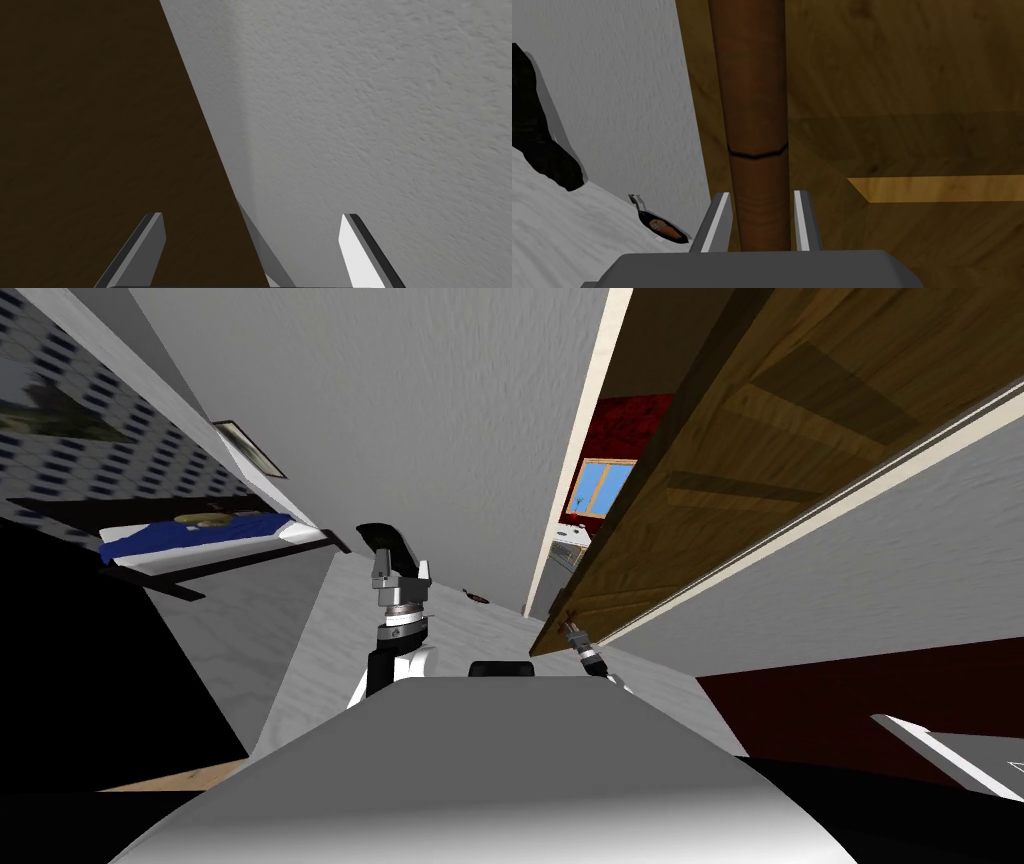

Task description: Pull the door open

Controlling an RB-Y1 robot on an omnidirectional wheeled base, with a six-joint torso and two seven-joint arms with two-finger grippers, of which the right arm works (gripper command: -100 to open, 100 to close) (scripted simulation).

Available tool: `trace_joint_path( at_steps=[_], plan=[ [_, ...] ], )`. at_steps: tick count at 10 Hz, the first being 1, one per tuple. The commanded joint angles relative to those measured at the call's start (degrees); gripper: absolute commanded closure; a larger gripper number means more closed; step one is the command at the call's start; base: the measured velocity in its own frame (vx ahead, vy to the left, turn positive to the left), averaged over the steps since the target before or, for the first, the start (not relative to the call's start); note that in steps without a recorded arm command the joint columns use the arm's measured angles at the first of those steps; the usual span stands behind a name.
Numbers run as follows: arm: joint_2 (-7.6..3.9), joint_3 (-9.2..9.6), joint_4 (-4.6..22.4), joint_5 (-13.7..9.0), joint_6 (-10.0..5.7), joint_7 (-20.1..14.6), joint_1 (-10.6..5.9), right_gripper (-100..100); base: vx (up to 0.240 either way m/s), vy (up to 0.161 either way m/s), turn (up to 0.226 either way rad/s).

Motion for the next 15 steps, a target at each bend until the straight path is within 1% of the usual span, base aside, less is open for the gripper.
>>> trace_joint_path(
  at_steps=[1,2,9,11,12,15],
  plan=[
    [0.0,0.0,0.0,0.0,0.0,0.0,0.0,100,-0.018,0.0,-0.003],
    [-0.27,0.15,0.3,0.1,-0.44,-0.2,0.04,100,-0.116,-0.056,0.159],
    [-1.57,0.68,2.0,0.5,-2.95,-0.7,-0.18,100,-0.222,-0.11,0.173],
    [-1.87,0.81,2.4,0.6,-3.52,-0.8,-0.23,100,-0.194,-0.099,0.126],
    [-1.76,0.74,2.4,0.5,-3.26,-0.7,-0.36,100,-0.083,-0.03,0.029],
    [-2.23,0.73,3.4,0.7,-4.55,-0.7,-0.21,100,-0.173,-0.084,0.183]
  ],
)
